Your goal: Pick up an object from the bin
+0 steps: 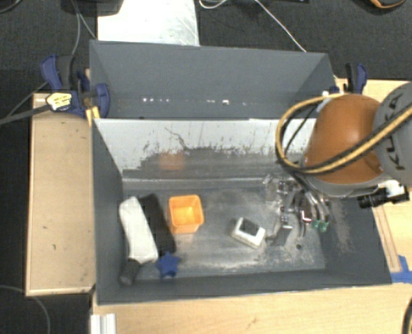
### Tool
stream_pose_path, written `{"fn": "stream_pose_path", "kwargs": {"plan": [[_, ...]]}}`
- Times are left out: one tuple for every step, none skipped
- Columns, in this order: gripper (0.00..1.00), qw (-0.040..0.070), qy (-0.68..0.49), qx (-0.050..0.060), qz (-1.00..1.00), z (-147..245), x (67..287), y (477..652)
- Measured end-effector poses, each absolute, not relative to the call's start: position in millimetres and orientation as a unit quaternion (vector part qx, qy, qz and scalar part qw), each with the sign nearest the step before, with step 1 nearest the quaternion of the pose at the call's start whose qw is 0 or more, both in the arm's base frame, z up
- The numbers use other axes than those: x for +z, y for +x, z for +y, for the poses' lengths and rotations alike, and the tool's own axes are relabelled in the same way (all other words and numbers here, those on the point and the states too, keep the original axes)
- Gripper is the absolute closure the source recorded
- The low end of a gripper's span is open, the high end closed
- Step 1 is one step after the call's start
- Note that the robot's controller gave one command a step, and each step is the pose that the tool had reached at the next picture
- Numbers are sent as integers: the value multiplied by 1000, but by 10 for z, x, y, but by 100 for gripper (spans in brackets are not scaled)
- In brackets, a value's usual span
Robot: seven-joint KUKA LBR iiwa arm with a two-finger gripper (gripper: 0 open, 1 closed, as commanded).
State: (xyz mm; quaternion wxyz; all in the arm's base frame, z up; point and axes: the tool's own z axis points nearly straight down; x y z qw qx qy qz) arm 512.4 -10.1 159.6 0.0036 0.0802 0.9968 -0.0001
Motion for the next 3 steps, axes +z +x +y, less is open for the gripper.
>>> {"fn": "stream_pose_path", "kwargs": {"plan": [[0, 1, 161, 1, 987, -29, 1203, 5033], [0, 3, 127, 0, 992, 101, 694, 5005], [100, 2, 207, 1, 978, 124, 710, 4969]]}}
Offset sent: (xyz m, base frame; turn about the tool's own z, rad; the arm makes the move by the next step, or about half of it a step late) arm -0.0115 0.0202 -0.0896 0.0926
